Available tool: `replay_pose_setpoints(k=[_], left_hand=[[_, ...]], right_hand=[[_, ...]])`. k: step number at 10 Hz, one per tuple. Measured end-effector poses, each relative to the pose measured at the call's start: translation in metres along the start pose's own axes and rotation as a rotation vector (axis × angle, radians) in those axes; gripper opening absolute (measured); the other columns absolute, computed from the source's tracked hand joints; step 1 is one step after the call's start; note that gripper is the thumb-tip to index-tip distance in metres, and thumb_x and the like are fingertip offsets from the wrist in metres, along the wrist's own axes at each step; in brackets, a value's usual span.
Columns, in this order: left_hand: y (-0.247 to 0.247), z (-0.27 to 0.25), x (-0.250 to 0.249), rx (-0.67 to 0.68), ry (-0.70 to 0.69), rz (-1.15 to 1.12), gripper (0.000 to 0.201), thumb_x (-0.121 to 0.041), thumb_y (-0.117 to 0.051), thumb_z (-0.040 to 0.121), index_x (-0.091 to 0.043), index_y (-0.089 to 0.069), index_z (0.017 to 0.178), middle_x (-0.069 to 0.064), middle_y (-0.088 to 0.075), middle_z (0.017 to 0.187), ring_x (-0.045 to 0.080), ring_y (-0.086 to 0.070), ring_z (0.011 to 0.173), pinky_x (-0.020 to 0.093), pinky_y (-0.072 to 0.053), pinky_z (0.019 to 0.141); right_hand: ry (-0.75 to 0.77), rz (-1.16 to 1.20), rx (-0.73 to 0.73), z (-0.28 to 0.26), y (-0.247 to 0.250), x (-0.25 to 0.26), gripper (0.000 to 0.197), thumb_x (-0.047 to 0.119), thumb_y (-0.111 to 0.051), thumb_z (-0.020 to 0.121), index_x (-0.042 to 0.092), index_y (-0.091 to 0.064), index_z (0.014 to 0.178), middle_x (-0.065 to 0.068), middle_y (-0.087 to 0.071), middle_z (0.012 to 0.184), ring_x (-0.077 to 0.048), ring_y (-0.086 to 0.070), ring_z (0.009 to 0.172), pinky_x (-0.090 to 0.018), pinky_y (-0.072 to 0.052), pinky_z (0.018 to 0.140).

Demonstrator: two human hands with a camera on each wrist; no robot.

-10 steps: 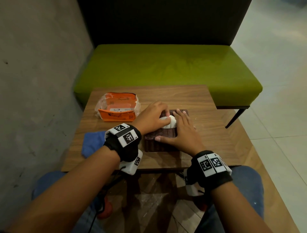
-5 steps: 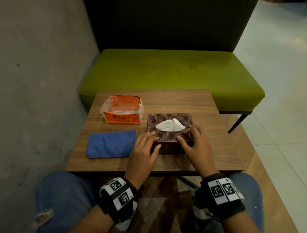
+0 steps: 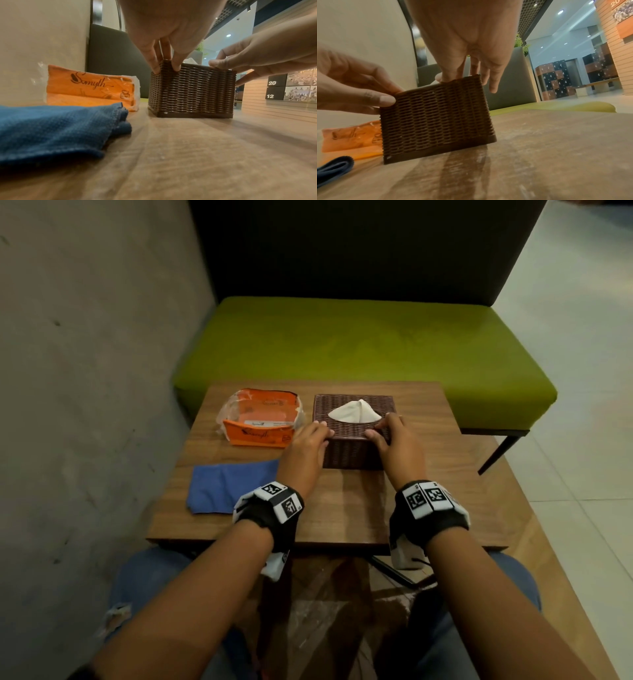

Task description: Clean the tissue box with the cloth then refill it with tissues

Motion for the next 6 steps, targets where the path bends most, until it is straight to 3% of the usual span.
replay_pose_setpoints(k=[1, 2, 3, 4, 5, 6], left_hand=[[-0.003, 0.003, 0.003, 0.002, 0.005, -0.026, 0.021, 0.004, -0.061, 0.083, -0.002, -0.068, 0.101, 0.014, -0.066, 0.108, 0.03, -0.059, 0.107, 0.02, -0.035, 0.093], [0.01, 0.007, 0.015, 0.038, 0.047, -0.191, 0.031, -0.004, -0.063, 0.086, -0.008, -0.065, 0.116, 0.007, -0.064, 0.122, 0.017, -0.056, 0.118, 0.014, -0.033, 0.1], [0.044, -0.01, 0.058, 0.136, 0.199, -0.412, 0.056, -0.003, -0.06, 0.088, -0.036, -0.045, 0.132, -0.01, -0.059, 0.124, -0.008, -0.051, 0.117, 0.006, -0.037, 0.096], [0.083, -0.073, 0.117, 0.151, 0.487, -0.429, 0.06, -0.023, -0.061, 0.083, -0.065, -0.04, 0.12, -0.017, -0.064, 0.107, -0.011, -0.058, 0.097, 0.004, -0.042, 0.084], [0.118, -0.168, 0.158, 0.193, 0.754, -0.334, 0.059, -0.026, -0.054, 0.073, -0.07, -0.045, 0.11, 0.006, -0.066, 0.095, -0.003, -0.059, 0.078, 0.005, -0.044, 0.075], [0.165, -0.286, 0.143, 0.232, 1.017, -0.101, 0.05, -0.013, -0.054, 0.073, -0.056, -0.062, 0.096, 0.011, -0.071, 0.091, 0.008, -0.066, 0.079, 0.019, -0.049, 0.075]], right_hand=[[-0.018, -0.024, 0.04, 0.007, -0.004, -0.002, 0.022, 0.026, -0.066, 0.089, 0.008, -0.057, 0.095, -0.011, -0.058, 0.106, -0.031, -0.058, 0.088, -0.029, -0.032, 0.066], [0.016, -0.028, 0.026, 0.005, 0.007, -0.001, 0.034, 0.031, -0.072, 0.083, 0.012, -0.057, 0.106, -0.006, -0.059, 0.105, -0.022, -0.055, 0.093, -0.029, -0.037, 0.073], [0.058, -0.006, -0.047, -0.015, 0.025, -0.001, 0.034, 0.031, -0.075, 0.081, 0.016, -0.052, 0.102, 0.002, -0.052, 0.096, -0.015, -0.049, 0.091, -0.027, -0.038, 0.076], [0.074, 0.017, 0.066, -0.034, 0.032, 0.001, 0.031, 0.021, -0.076, 0.081, 0.023, -0.046, 0.091, 0.003, -0.05, 0.088, -0.017, -0.051, 0.083, -0.031, -0.042, 0.071], [0.0, 0.01, 0.229, -0.046, 0.026, 0.014, 0.034, 0.011, -0.078, 0.077, 0.02, -0.048, 0.092, 0.001, -0.047, 0.086, -0.016, -0.05, 0.079, -0.025, -0.041, 0.068], [-0.111, 0.011, 0.336, -0.05, 0.044, 0.045, 0.039, 0.007, -0.081, 0.073, 0.016, -0.052, 0.098, -0.004, -0.049, 0.09, -0.017, -0.051, 0.078, -0.029, -0.044, 0.067]])
Point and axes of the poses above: each hand's wrist, its own z-axis towards the middle knuckle, its own y-axis out of the back of the hand, x = y × z, the point moved 5 cm from there along z, towards the middle knuckle
